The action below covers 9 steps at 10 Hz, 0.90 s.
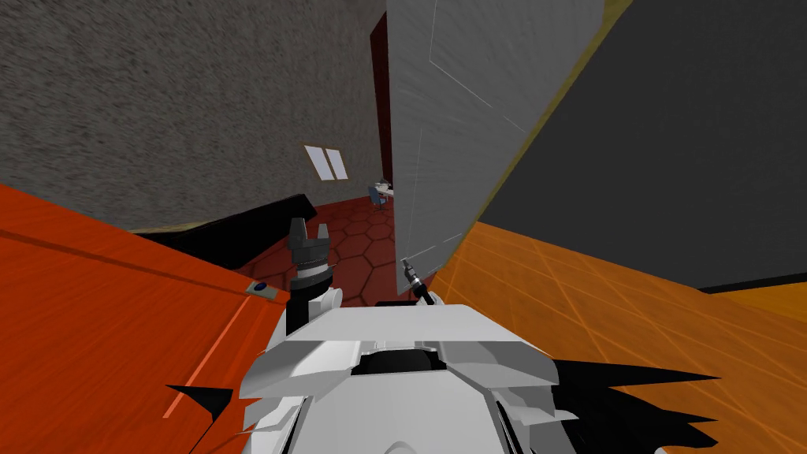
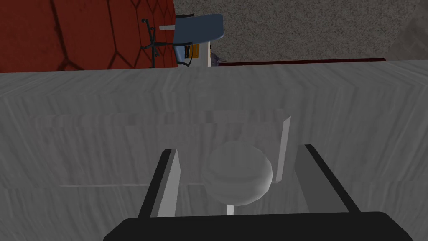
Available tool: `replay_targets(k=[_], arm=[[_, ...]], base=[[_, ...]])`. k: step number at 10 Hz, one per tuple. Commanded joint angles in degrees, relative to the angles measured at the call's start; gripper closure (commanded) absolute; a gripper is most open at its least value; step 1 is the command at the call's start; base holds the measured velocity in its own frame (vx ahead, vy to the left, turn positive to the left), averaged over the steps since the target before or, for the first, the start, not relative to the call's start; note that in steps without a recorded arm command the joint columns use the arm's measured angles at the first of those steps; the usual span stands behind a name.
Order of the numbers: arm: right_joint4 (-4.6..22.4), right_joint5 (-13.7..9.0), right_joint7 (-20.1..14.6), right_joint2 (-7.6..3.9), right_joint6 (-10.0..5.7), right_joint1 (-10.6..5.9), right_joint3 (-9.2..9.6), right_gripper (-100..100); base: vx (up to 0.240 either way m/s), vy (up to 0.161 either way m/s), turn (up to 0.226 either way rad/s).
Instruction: Push the door open
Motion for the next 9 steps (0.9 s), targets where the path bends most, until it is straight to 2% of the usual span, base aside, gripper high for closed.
replay_targets(k=[1, 5, 6, 7, 9], arm=[[0.08, -0.01, -0.02, -0.04, 0.15, 0.05, -0.01, 100], [0.08, -0.01, -0.02, -0.04, 0.15, 0.05, -0.01, 100], [0.22, -0.35, 0.23, -0.39, 0.35, 0.24, -1.64, 100], [0.23, -0.46, 0.29, -0.47, 0.36, 0.27, -2.11, 100], [0.24, -0.93, 0.57, -0.79, 0.4, 0.39, -4.22, 100]], base=[[-0.034, -0.02, 0.016], [-0.01, -0.007, 0.001], [0.095, 0.072, 0.047], [0.141, 0.117, 0.019], [0.12, 0.119, 0.029]])
